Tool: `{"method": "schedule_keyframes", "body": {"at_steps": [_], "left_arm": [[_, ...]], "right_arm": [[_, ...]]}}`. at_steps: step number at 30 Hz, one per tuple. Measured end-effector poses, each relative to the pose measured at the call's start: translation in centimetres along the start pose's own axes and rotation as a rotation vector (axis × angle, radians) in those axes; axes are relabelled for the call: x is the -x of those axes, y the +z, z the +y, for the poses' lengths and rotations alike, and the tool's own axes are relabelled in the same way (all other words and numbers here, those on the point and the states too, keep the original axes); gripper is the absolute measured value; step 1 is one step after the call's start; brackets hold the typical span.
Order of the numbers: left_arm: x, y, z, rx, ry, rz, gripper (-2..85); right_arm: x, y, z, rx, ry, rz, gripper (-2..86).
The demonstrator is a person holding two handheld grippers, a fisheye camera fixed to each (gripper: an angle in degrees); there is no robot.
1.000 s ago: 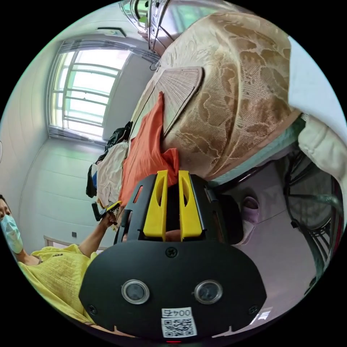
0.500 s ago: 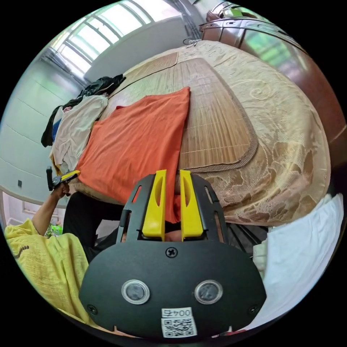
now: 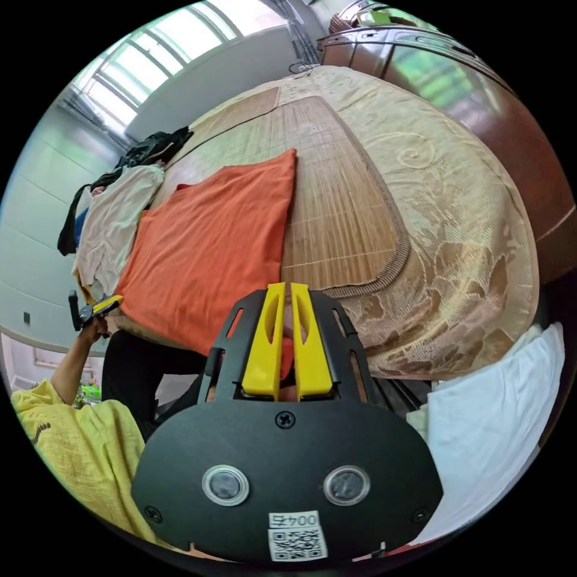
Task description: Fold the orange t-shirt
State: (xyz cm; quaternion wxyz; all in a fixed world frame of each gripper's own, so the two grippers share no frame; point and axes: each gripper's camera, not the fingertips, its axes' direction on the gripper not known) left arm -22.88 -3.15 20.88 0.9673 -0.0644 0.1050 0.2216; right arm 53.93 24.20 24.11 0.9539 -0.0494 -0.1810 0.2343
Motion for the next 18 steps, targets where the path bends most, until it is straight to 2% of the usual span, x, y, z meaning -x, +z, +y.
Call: {"method": "schedule_keyframes", "body": {"at_steps": [3,9,12,13,18], "left_arm": [[-0.3,0.0,-0.1,0.006,0.003,-0.008,0.3],[-0.8,0.1,0.0,0.006,0.008,-0.013,0.3],[-0.9,0.1,0.2,-0.001,0.0,-0.003,0.2],[-0.9,0.1,0.3,-0.002,-0.002,-0.002,0.2],[-1.3,0.1,0.4,-0.002,-0.002,-0.009,0.2]], "right_arm": [[0.9,2.2,-2.2,0.1,0.006,-0.001,6.3],[2.4,2.0,-3.9,0.059,0.024,0.259,0.9],[3.1,1.6,-4.6,0.009,-0.006,0.045,4.7],[3.9,2.1,-5.0,0.031,-0.031,0.028,6.0],[6.9,4.6,-6.6,0.106,-0.08,0.169,4.8]]}}
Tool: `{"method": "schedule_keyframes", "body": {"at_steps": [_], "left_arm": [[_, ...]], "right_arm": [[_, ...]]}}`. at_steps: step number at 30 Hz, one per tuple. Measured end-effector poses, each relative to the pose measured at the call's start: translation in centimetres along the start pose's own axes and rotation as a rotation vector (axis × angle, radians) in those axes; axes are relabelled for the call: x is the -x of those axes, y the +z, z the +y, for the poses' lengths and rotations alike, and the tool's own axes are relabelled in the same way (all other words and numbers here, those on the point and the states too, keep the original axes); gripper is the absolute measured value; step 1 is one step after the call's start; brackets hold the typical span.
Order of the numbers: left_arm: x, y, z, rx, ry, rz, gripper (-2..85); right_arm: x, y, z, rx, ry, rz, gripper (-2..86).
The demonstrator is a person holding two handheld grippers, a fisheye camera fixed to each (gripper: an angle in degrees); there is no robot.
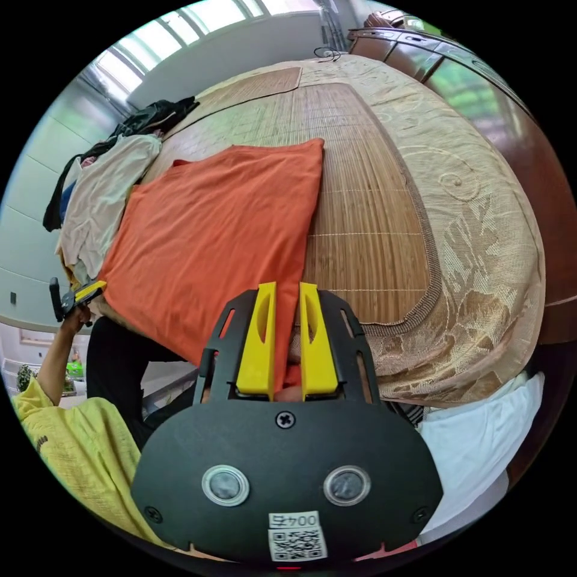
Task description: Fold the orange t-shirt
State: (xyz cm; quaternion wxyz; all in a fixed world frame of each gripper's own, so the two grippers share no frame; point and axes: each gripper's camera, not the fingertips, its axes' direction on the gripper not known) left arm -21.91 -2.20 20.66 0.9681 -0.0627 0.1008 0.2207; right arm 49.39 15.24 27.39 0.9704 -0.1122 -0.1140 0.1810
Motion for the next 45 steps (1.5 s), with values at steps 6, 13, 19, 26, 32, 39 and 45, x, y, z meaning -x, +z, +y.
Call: {"method": "schedule_keyframes", "body": {"at_steps": [6,13,19,26,32,39,45], "left_arm": [[-0.1,0.0,0.4,-0.003,0.0,0.008,0.2],[-0.2,0.1,1.1,-0.019,-0.026,0.017,0.2],[-0.7,0.1,1.5,-0.013,-0.023,-0.019,0.2],[-0.2,-0.6,2.7,-0.045,-0.105,-0.017,0.4],[2.1,-1.7,4.9,-0.121,-0.189,-0.012,0.5],[5.5,-1.9,7.1,-0.092,-0.223,0.019,1.2],[7.0,-1.6,9.0,-0.092,-0.176,0.099,5.1]], "right_arm": [[-0.2,-0.8,-1.0,0.009,0.088,0.136,-0.3],[4.6,-1.9,-1.7,-0.127,-0.039,0.049,3.2],[6.9,-2.1,-1.8,-0.129,0.002,0.147,5.0],[13.7,-2.4,1.3,-0.118,-0.095,0.074,6.2],[16.1,-2.6,0.8,-0.092,-0.054,-0.027,7.3],[17.9,1.2,0.1,0.044,-0.084,0.008,8.0],[17.3,1.0,2.6,-0.079,-0.013,-0.07,6.3]]}}
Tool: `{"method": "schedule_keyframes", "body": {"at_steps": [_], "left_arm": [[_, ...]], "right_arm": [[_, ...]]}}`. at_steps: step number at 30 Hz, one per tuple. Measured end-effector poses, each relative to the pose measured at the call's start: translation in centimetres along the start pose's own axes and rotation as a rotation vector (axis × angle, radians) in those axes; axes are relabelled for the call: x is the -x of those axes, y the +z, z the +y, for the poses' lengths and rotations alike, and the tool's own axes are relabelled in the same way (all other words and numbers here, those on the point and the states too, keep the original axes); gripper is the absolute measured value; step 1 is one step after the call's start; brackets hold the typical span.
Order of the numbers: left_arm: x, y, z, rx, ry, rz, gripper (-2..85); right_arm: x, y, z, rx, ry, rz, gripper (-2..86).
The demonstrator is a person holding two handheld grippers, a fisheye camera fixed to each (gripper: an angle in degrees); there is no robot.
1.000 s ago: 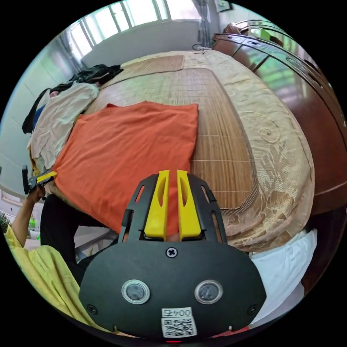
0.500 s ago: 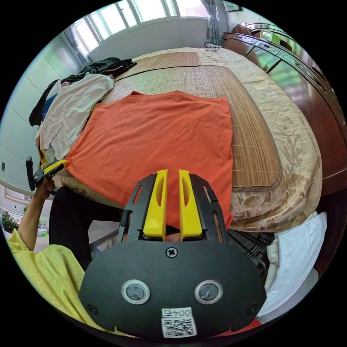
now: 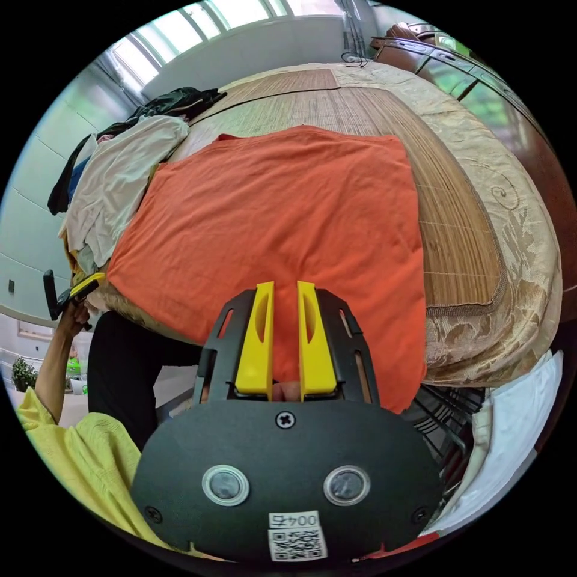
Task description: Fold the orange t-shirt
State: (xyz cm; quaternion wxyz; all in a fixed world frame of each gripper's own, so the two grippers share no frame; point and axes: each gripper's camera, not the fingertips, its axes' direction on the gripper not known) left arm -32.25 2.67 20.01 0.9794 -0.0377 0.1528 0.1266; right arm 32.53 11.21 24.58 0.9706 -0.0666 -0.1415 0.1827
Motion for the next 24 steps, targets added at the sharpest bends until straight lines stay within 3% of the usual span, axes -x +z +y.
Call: {"method": "schedule_keyframes", "body": {"at_steps": [6,15,20,24], "left_arm": [[1.0,0.7,0.0,-0.007,0.044,0.047,7.4],[4.1,2.0,-0.1,0.04,0.101,0.066,3.6],[6.0,1.4,-0.1,0.132,-0.041,0.006,3.7],[8.0,1.2,0.8,0.1,-0.185,0.135,5.1]], "right_arm": [[1.5,-0.2,1.0,-0.017,-0.003,0.006,6.0],[3.9,-0.4,2.3,-0.026,0.029,0.002,4.9],[9.1,-2.0,3.0,-0.05,-0.074,0.049,6.4],[17.7,-2.1,3.7,-0.086,-0.253,-0.052,7.5]]}}
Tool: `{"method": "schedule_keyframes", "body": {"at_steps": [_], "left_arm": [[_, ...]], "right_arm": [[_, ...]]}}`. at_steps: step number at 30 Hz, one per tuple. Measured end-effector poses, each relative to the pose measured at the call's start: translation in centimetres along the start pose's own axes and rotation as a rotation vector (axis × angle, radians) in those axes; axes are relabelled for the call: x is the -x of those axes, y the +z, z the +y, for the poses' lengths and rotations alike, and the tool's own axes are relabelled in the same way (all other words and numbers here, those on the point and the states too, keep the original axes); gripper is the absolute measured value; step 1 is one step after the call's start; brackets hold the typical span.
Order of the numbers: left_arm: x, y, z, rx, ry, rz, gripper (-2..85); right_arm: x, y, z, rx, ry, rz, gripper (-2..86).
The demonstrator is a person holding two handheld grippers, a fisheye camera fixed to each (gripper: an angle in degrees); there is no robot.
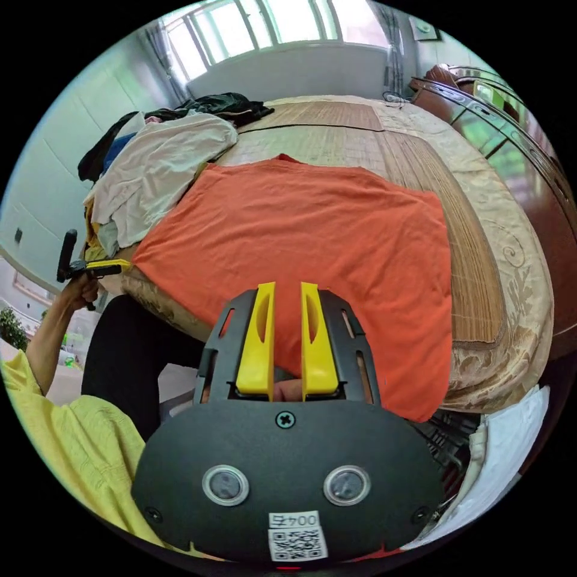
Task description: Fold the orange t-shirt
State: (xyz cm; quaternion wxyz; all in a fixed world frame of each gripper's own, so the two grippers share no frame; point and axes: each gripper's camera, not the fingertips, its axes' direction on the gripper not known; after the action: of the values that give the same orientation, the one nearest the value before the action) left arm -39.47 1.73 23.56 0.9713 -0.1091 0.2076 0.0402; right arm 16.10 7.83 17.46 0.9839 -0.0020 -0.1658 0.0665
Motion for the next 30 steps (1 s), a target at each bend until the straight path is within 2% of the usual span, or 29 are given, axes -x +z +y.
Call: {"method": "schedule_keyframes", "body": {"at_steps": [10,16,21,30], "left_arm": [[7.4,0.7,1.0,-0.098,-0.29,0.28,9.1],[10.8,1.3,1.7,-0.121,-0.412,0.383,10.9],[12.7,1.7,2.1,-0.132,-0.451,0.448,11.6],[13.4,3.0,1.3,-0.164,-0.443,0.526,12.6]], "right_arm": [[23.7,7.3,-3.7,0.018,-0.606,-0.083,8.3],[29.8,11.8,-4.1,0.115,-0.82,0.038,8.7],[29.7,13.1,-4.5,0.161,-0.813,0.088,3.0],[24.2,10.6,-5.1,0.115,-0.596,-0.083,0.0]]}}
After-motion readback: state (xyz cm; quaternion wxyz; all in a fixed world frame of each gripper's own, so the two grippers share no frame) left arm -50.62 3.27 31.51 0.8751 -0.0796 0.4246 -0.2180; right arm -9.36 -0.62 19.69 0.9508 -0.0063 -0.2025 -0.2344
